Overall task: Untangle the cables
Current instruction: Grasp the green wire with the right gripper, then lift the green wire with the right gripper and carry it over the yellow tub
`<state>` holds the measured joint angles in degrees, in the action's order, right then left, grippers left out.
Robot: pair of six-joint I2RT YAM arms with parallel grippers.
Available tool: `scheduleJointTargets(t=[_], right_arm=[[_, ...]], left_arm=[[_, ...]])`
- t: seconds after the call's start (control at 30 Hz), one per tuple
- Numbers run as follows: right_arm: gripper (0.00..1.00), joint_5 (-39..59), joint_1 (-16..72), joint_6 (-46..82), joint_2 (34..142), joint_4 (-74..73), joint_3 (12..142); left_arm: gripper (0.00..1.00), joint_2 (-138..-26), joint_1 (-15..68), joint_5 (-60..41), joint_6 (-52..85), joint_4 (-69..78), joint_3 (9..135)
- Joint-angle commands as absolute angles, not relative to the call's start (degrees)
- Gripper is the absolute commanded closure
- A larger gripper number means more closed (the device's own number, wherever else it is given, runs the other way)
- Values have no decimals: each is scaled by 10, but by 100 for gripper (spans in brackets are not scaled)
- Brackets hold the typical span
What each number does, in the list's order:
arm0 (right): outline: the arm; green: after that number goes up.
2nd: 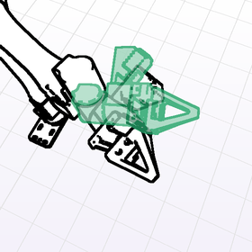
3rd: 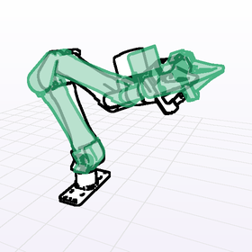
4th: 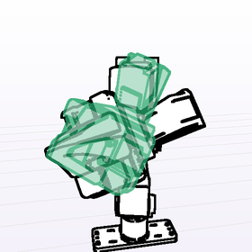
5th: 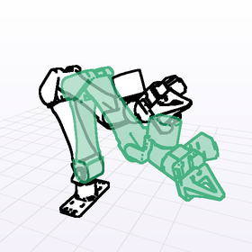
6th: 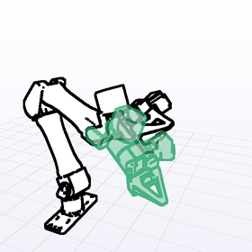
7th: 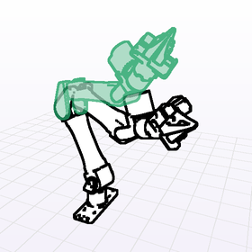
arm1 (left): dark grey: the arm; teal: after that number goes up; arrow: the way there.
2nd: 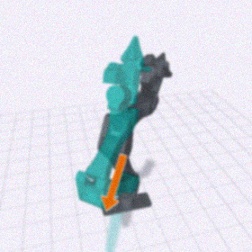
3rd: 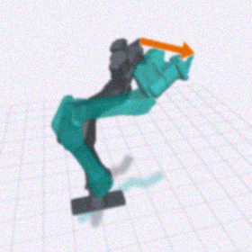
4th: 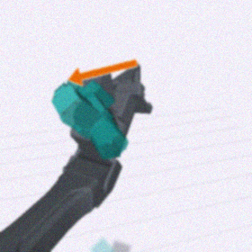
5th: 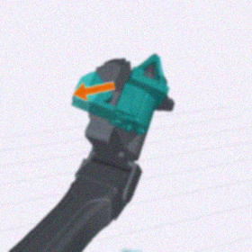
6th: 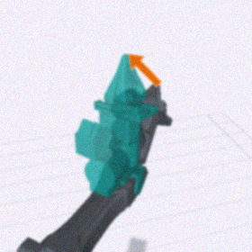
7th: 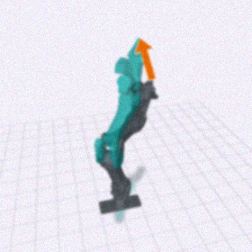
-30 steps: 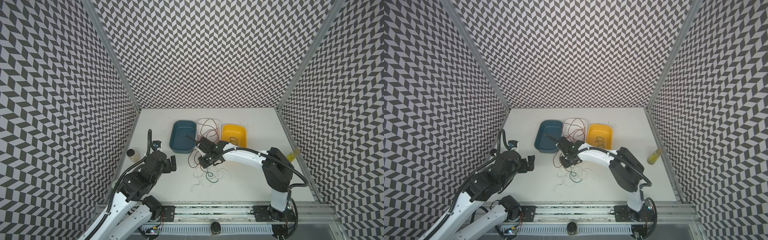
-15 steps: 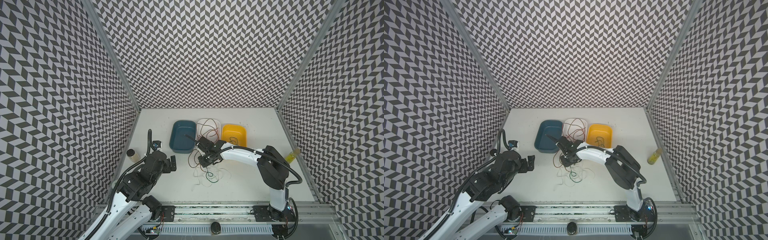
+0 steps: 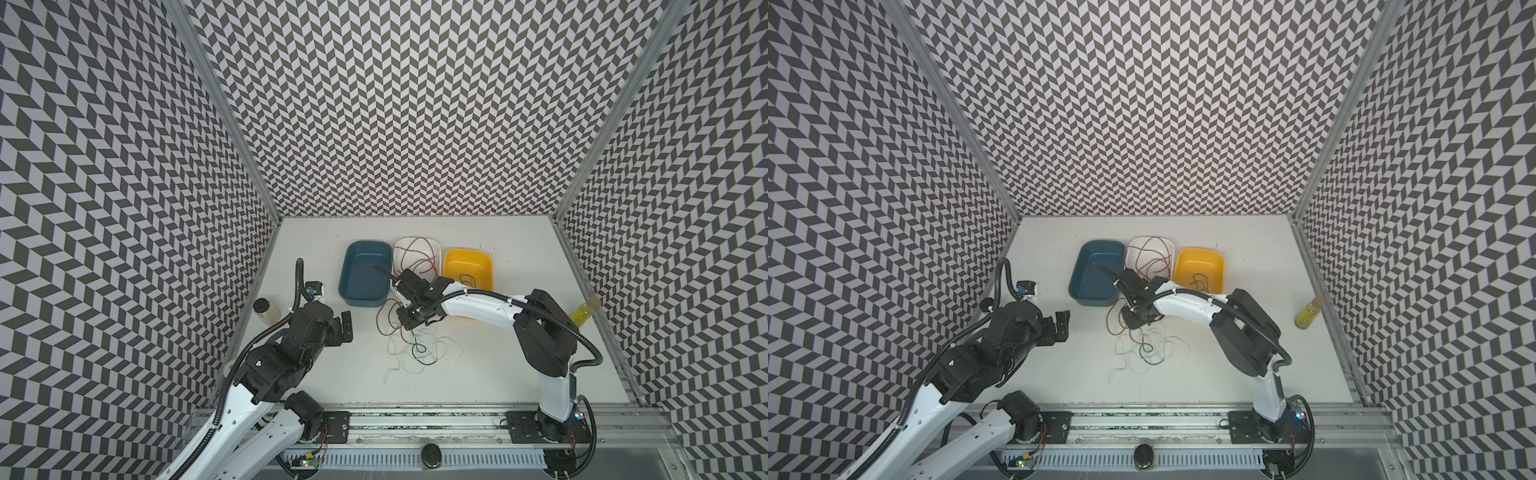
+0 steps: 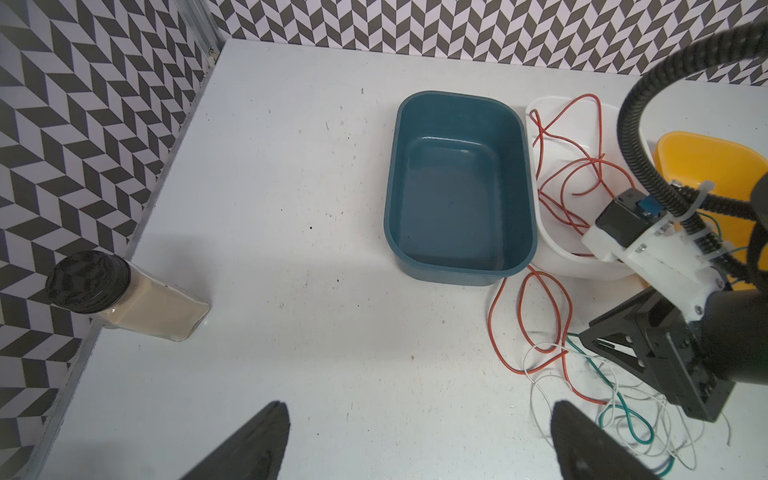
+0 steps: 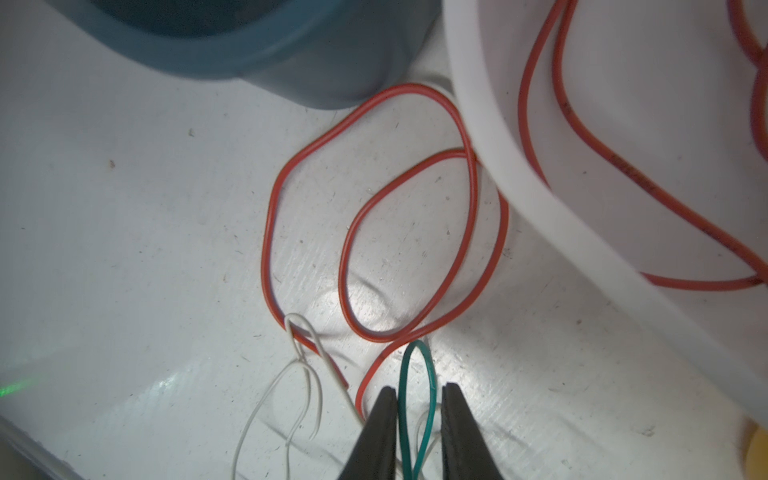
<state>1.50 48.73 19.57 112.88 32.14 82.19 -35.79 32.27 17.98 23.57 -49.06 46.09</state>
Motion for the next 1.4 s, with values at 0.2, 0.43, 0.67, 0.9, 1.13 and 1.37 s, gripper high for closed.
scheduleJointTargets(t=[0.2,0.43,0.67,0.9,1.13,1.37], right_arm=[[89,12,483,195,1138,314,834],[100,5,483,183,1079,323,828],[100,-8,485,162,977,335,825],[100,-25,490,128,881,338,827],[100,12,493,91,767,252,799],[100,44,492,106,695,183,771]], left_arm=[[0,-356,320,185,231,-483,454],[0,-356,320,185,231,-482,454],[0,-358,319,184,231,-483,454],[0,-360,320,182,229,-483,454],[0,-366,320,177,229,-482,454],[0,-367,320,174,229,-482,454]])
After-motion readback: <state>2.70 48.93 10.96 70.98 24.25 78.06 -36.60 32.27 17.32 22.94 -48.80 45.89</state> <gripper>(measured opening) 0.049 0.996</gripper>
